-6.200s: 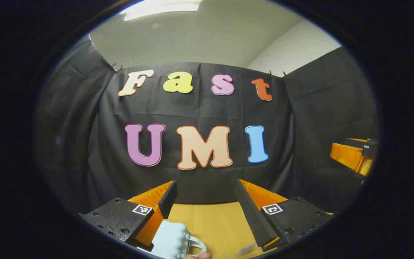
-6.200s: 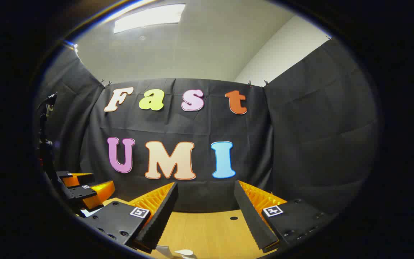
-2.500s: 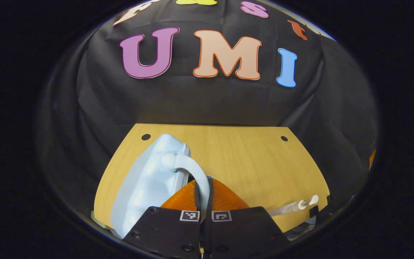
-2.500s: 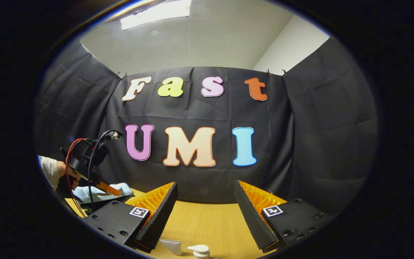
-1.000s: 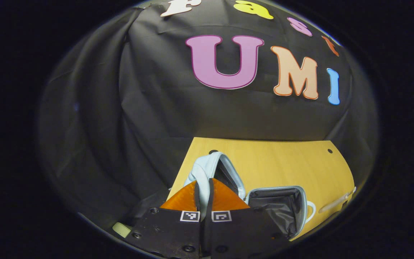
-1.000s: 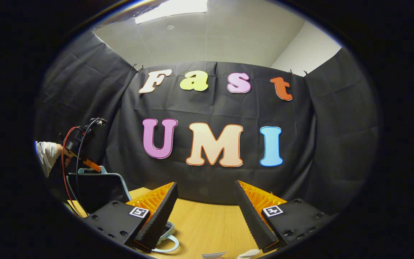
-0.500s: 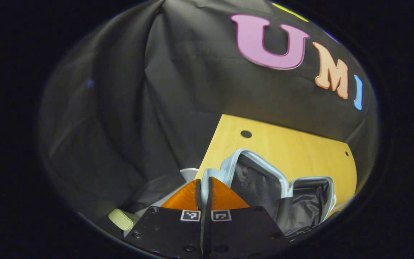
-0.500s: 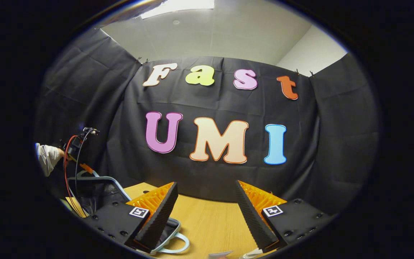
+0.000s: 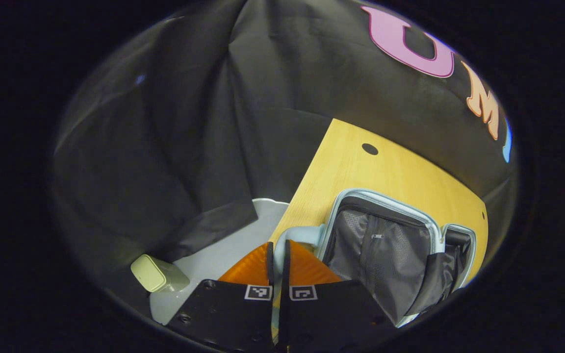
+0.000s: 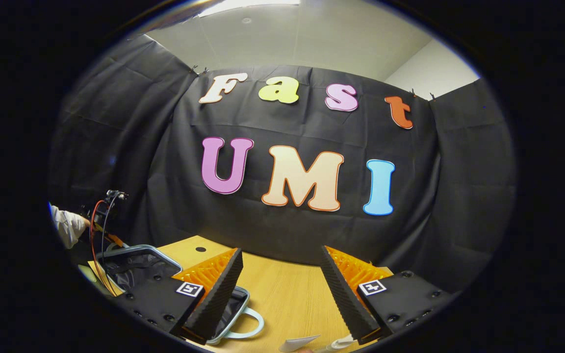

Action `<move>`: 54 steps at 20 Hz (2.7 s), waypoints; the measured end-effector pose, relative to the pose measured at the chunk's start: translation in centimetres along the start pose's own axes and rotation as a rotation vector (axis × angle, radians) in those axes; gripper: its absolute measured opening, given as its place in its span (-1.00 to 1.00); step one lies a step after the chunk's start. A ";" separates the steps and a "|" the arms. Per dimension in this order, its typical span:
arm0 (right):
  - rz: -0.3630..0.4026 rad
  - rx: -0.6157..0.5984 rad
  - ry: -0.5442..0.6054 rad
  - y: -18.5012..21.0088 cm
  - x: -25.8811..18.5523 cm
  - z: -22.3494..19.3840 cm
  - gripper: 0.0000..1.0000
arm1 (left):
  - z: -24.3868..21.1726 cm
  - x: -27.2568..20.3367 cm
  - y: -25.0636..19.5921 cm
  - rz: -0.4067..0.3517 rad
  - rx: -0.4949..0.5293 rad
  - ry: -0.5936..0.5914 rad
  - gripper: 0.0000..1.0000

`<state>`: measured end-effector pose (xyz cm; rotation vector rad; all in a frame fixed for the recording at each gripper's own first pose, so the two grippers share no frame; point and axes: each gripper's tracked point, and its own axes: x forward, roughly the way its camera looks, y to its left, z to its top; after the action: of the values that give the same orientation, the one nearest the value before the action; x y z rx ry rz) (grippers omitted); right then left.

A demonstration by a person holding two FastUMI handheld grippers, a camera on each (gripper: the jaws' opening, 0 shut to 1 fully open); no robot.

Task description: First open the suitcase, pack the skin care products into it, and then close the suitcase.

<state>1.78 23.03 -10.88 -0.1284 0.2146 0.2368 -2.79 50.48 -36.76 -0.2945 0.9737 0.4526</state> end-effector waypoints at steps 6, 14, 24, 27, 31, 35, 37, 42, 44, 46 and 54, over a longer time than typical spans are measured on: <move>-0.006 0.002 -0.014 -1.1 -0.9 0.5 0.97 | 3.1 -2.4 3.0 0.193 0.008 -0.245 0.89; -0.010 0.061 -0.057 -4.5 -2.5 1.5 0.97 | 10.1 -15.8 -4.0 0.131 0.031 -0.632 0.85; -0.006 0.101 -0.098 -10.7 -4.6 2.4 0.97 | 8.6 -31.3 -9.6 -0.125 0.093 -0.854 0.88; -0.004 0.116 -0.100 -12.6 -5.2 2.2 0.97 | 8.1 -34.1 -9.2 -0.198 0.152 -0.872 0.88; 0.003 0.130 -0.103 -14.5 -5.9 1.8 0.97 | 7.1 -38.0 -9.1 -0.293 0.185 -0.866 0.88; 0.008 0.135 -0.105 -16.1 -6.4 1.5 0.97 | 7.1 -42.9 -9.1 -0.368 0.237 -0.836 0.88; 0.007 0.141 -0.107 -16.8 -6.6 1.5 0.97 | 6.5 -41.0 -9.7 -0.409 0.265 -0.811 0.89; 0.004 0.131 -0.105 -18.1 -7.2 1.0 0.97 | 5.0 -41.2 -10.9 -0.564 0.343 -0.712 0.90; 0.000 0.125 -0.103 -18.7 -7.5 0.9 0.97 | 3.9 -40.6 -11.2 -0.612 0.359 -0.655 0.89; -0.007 0.122 -0.102 -19.2 -7.8 0.9 0.97 | 3.7 -40.4 -11.1 -0.650 0.368 -0.600 0.87; -0.045 0.079 -0.072 -21.7 -9.0 -0.1 0.97 | -2.8 -36.4 -14.7 -0.718 0.450 -0.391 0.89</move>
<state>-1.46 0.10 -6.73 -0.0457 0.1492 0.1877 -15.06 27.93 -6.93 -0.1219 0.5103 -0.3577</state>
